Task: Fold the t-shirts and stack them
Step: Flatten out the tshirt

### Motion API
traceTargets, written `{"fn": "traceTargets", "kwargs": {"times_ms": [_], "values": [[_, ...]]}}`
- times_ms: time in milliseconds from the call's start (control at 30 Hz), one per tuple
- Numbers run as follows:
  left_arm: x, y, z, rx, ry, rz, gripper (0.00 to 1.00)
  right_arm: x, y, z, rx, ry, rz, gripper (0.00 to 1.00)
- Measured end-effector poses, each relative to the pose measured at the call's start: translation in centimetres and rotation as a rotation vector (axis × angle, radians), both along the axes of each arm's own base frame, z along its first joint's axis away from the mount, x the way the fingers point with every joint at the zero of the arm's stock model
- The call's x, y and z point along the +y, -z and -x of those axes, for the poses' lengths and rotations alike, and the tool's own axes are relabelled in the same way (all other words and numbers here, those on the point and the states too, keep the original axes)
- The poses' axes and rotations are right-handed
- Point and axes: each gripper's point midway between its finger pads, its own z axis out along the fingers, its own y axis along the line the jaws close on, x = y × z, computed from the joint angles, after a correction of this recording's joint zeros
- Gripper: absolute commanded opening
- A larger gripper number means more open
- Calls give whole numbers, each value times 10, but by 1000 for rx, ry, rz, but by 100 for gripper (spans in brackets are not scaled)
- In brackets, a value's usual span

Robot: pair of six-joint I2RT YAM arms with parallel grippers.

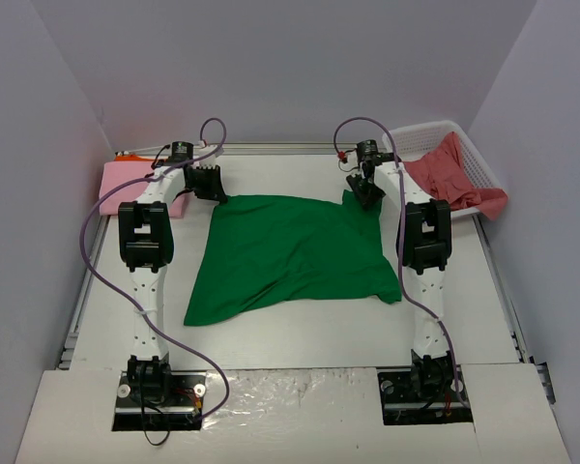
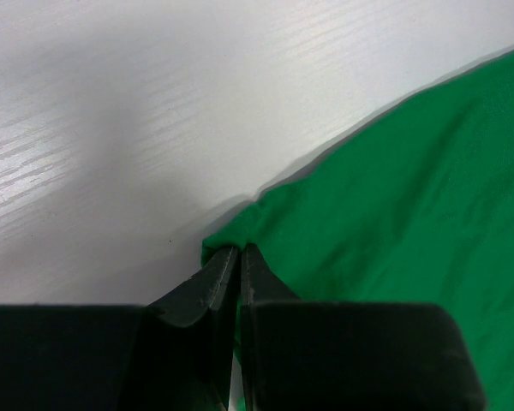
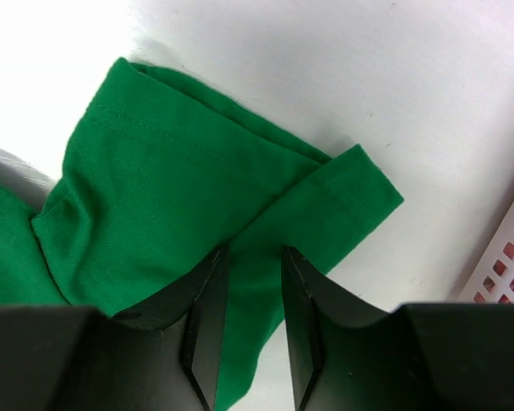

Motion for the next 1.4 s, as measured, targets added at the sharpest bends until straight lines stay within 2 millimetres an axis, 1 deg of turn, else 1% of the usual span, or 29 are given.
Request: {"fn": "traceTargets", "kwargs": {"times_ms": [167, 367, 500, 733, 1033, 1100, 1133, 1400], "values": [[0, 0, 0, 1, -1, 2, 2, 4, -1, -1, -4, 0, -3, 31], [0, 0, 0, 1, -1, 2, 2, 10, -9, -6, -29, 5, -15, 35], [0, 0, 0, 1, -1, 2, 2, 11, -15, -11, -47, 5, -19, 35], [0, 0, 0, 1, -1, 3, 2, 11, -15, -11, -49, 6, -16, 35], [0, 0, 0, 1, -1, 3, 2, 10, -10, -9, -36, 6, -13, 35], [1, 0, 0, 1, -3, 3, 2, 10, -6, -8, -29, 5, -11, 35], [2, 0, 0, 1, -3, 4, 2, 10, 0, -6, -18, 4, -6, 35], [0, 0, 0, 0, 2, 13, 2, 6, 0, -8, -26, 10, 9, 32]]}}
